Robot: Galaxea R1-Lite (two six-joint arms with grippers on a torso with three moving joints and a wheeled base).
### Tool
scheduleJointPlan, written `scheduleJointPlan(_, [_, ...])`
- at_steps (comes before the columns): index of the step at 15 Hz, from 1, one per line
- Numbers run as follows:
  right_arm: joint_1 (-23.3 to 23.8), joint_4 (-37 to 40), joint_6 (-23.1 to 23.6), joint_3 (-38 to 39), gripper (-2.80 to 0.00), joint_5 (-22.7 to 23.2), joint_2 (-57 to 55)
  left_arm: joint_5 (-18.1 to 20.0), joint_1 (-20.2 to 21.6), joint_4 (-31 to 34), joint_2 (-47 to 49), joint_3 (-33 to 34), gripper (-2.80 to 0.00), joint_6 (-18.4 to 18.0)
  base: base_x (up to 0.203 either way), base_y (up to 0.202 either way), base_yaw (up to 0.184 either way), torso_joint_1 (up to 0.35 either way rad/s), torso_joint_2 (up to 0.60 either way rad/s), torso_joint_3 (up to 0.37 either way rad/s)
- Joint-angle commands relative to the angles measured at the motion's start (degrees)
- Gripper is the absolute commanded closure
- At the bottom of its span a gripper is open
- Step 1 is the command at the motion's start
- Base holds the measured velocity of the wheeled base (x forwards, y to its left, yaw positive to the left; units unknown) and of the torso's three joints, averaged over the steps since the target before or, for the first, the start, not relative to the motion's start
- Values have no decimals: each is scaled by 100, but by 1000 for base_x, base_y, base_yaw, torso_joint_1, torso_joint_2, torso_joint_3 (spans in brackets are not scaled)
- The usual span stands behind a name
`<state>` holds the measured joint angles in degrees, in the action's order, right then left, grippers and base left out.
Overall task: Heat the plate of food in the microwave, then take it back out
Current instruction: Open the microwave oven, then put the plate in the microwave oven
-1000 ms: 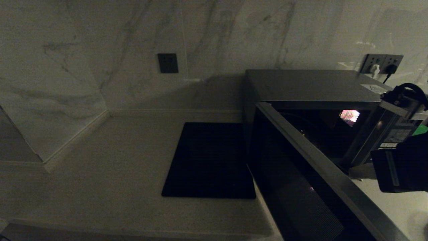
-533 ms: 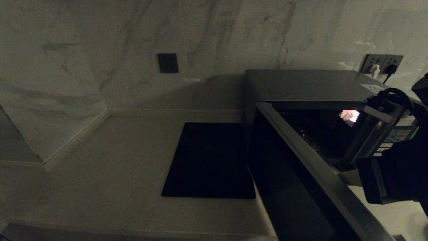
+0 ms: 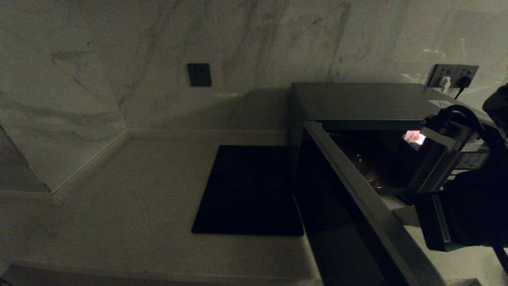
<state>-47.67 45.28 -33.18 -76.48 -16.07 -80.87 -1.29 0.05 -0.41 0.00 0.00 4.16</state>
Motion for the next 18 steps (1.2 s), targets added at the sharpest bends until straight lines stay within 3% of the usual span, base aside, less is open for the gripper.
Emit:
scheduleJointPlan(1, [-124, 24, -13, -66, 0, -10, -83, -3, 4, -2, 9, 0, 0, 6, 0, 0, 0, 0, 0, 0])
scheduleJointPlan(18, [-937, 25, -106, -746, 0, -44, -749, -3, 4, -2, 9, 0, 0, 6, 0, 0, 0, 0, 0, 0])
